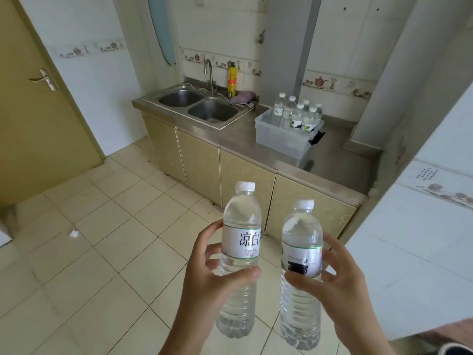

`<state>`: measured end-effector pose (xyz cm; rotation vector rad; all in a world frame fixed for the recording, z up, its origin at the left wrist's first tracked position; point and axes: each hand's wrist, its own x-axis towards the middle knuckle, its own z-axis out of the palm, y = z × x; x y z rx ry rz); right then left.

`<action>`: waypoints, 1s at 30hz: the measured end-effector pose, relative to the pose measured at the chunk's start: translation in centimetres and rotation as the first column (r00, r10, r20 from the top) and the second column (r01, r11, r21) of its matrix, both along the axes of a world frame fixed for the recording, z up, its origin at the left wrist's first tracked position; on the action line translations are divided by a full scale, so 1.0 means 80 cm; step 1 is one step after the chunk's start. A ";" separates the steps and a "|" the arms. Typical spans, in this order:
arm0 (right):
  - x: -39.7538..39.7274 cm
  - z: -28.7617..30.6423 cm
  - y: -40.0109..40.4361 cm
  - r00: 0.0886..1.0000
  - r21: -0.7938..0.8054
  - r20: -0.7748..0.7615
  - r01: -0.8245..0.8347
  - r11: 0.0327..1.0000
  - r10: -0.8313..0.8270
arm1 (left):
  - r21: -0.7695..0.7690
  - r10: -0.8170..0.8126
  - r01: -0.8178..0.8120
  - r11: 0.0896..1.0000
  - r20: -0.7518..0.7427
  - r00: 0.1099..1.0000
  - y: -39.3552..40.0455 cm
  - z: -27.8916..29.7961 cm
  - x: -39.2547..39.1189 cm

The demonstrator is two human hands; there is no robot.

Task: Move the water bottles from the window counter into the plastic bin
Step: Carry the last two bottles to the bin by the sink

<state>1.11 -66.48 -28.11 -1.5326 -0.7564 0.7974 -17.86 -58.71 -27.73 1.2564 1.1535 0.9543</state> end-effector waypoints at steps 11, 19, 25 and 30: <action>0.151 -0.027 0.256 0.999 0.014 0.012 0.052 0.999 -0.052 | 0.041 -0.087 0.088 0.995 -0.042 0.995 0.262 -0.024 0.150; 0.267 -0.006 0.439 0.994 0.010 0.093 0.048 0.999 -0.049 | 0.053 -0.107 0.108 0.993 -0.016 0.994 0.436 -0.016 0.275; 0.322 -0.003 0.545 0.994 0.021 0.064 0.086 0.996 -0.087 | 0.029 -0.096 0.095 0.995 0.018 0.995 0.552 -0.017 0.331; 0.353 -0.010 0.631 0.985 -0.002 0.036 0.167 0.986 -0.167 | 0.028 -0.165 0.163 0.986 0.054 0.985 0.659 -0.025 0.377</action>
